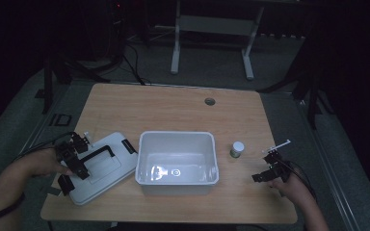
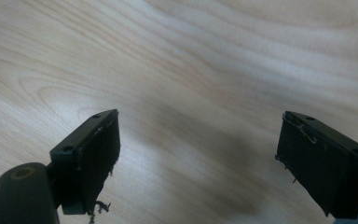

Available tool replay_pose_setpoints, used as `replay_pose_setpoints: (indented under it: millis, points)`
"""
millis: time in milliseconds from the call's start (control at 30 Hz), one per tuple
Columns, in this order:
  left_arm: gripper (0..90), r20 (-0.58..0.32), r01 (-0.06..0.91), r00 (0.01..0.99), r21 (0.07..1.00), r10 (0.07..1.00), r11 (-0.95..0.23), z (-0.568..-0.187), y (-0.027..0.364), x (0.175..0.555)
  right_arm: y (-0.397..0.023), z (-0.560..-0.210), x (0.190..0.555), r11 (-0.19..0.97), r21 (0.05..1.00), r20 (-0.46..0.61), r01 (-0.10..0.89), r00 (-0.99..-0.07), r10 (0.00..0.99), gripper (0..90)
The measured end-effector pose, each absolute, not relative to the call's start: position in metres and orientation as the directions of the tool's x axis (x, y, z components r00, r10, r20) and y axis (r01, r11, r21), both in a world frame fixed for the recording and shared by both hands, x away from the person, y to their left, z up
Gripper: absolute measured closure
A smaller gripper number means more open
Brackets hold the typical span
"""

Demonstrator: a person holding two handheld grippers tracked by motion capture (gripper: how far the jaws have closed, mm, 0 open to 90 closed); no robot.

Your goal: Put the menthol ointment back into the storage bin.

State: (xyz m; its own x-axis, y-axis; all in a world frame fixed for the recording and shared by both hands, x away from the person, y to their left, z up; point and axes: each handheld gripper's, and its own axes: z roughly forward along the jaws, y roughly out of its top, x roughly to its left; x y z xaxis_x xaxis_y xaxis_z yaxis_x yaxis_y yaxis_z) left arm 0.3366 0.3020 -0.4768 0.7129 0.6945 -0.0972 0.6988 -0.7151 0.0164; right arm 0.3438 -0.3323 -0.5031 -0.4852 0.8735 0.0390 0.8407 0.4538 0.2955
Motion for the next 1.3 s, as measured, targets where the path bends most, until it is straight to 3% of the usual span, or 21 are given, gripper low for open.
replay_pose_setpoints:
  millis: [367, 833, 1300]
  points:
    - [24.3, -0.105, 0.698, 0.713, 0.001, 0.694, -0.717, -0.476, 0.3, 0.337, -0.311, -0.49, 0.374, 0.491, 0.212, 0.068, 0.845, -0.514, 0.855, 11.7]
    - [24.9, -0.113, 0.687, 0.721, -0.005, 0.683, -0.727, -0.477, 0.296, 0.337, -0.282, -0.47, 0.413, 0.481, 0.208, 0.058, 0.852, -0.502, 0.863, 12.6]
    - [24.9, -0.146, 0.687, 0.719, 0.006, 0.679, -0.726, -0.477, 0.298, 0.337, -0.253, -0.477, 0.442, 0.502, 0.166, 0.059, 0.849, -0.516, 0.854, 17.4]
